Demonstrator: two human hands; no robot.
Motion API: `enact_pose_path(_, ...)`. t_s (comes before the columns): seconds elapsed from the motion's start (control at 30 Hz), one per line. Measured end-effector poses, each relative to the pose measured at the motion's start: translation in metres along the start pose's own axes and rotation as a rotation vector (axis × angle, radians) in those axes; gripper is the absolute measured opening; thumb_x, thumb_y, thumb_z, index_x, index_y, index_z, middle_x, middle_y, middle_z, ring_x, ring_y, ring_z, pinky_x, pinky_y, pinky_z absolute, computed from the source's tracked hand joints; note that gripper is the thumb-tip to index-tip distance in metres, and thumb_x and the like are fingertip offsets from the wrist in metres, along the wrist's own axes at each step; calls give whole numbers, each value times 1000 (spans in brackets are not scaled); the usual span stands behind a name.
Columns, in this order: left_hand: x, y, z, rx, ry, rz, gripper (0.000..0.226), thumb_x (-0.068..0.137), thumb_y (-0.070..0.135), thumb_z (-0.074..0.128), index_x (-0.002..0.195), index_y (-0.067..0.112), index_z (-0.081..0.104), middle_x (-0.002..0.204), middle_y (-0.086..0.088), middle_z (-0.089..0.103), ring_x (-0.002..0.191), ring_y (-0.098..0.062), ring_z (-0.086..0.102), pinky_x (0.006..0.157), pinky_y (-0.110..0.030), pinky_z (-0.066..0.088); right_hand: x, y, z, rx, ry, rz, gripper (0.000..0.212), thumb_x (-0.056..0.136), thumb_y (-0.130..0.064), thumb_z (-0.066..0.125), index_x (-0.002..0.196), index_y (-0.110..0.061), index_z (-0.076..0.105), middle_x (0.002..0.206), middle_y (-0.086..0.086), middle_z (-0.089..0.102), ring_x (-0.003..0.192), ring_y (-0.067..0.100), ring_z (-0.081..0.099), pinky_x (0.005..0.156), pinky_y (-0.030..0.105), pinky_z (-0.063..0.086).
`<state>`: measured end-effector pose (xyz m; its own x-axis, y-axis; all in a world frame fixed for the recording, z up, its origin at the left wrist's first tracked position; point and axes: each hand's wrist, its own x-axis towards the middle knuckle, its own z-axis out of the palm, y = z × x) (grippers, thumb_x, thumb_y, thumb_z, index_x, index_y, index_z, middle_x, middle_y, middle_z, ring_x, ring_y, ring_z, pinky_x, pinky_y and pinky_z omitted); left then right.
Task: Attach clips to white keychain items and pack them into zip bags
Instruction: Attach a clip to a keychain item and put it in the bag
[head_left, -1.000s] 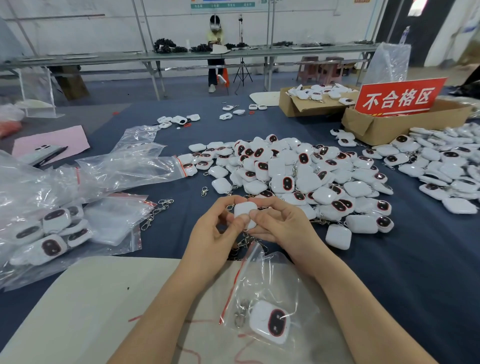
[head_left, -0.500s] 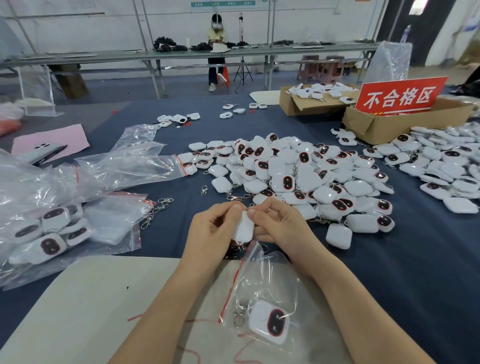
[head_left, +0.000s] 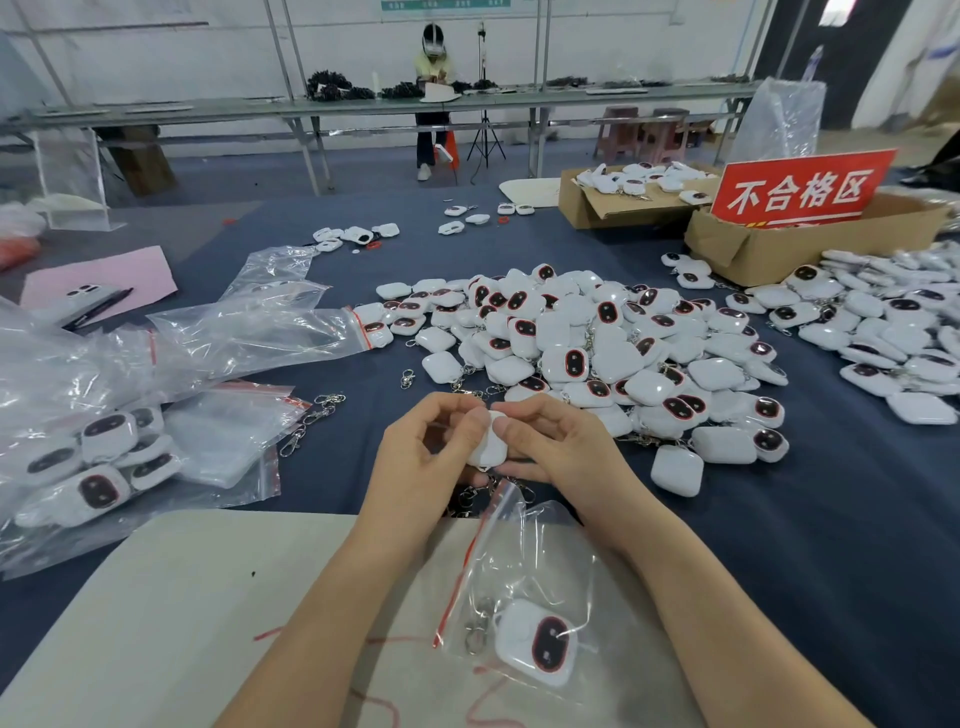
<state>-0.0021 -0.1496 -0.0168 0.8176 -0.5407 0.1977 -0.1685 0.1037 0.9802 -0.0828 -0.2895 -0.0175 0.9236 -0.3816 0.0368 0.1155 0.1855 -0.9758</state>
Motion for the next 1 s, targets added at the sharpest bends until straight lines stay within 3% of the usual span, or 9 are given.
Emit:
enact_pose_path(0.27, 2, -3, -2, 14, 0, -22, 16, 102, 16, 59, 103, 20, 74, 86, -5, 75, 58, -20, 69, 60, -25, 58, 2, 3, -2, 58, 9, 10, 7, 94, -17, 70, 93, -19, 77, 105, 11, 76, 98, 25, 74, 75, 29, 61)
enact_pose_path(0.37, 2, -4, -1, 48, -31, -17, 22, 102, 13, 58, 115, 23, 72, 96, 0, 76, 74, -15, 72, 69, -22, 57, 2, 3, -2, 100, 58, 10, 8, 95, -17, 68, 97, -17, 76, 104, 12, 77, 97, 25, 75, 75, 27, 61)
enact_pose_path(0.47, 2, -7, 1, 272, -103, 39, 34, 99, 22, 65, 131, 31, 62, 108, 8, 72, 99, -6, 68, 87, -23, 53, 3, 3, -4, 134, 104, 26, 12, 96, -18, 67, 105, -12, 72, 104, 13, 76, 98, 27, 74, 75, 27, 60)
enact_pose_path(0.57, 3, -9, 2, 328, -69, 37, 36, 98, 26, 65, 132, 36, 59, 85, 7, 68, 79, -16, 67, 78, -31, 55, 3, 2, -4, 130, 71, 37, 16, 97, -14, 65, 112, -14, 70, 104, 10, 77, 98, 23, 74, 77, 27, 60)
enact_pose_path(0.63, 3, -9, 1, 322, -20, 44, 32, 100, 28, 62, 129, 39, 58, 81, 1, 67, 75, -25, 66, 75, -36, 54, 2, 1, -2, 54, 13, 34, 26, 96, -11, 65, 120, -20, 67, 97, 10, 75, 89, 20, 74, 75, 26, 60)
enact_pose_path(0.73, 4, -9, 1, 300, 11, 61, 30, 101, 27, 59, 125, 46, 55, 79, -1, 68, 72, -23, 65, 72, -33, 53, 2, 1, 0, -21, -21, 21, 37, 94, -7, 67, 126, -26, 62, 86, 12, 74, 81, 21, 74, 73, 26, 60)
enact_pose_path(0.9, 5, -9, 0, 305, -43, 22, 33, 102, 28, 58, 134, 35, 56, 73, -4, 64, 63, -8, 58, 65, -27, 49, 1, 2, -3, -39, -15, -1, 37, 94, -6, 68, 127, -22, 63, 77, 10, 74, 74, 18, 72, 72, 24, 58)
enact_pose_path(1.0, 4, -7, -2, 298, -68, 37, 33, 102, 26, 58, 133, 36, 55, 78, -10, 65, 64, -8, 58, 68, -33, 51, 1, 2, -3, -46, -32, -7, 34, 93, -7, 69, 118, -30, 66, 77, 10, 74, 74, 18, 72, 73, 24, 59)
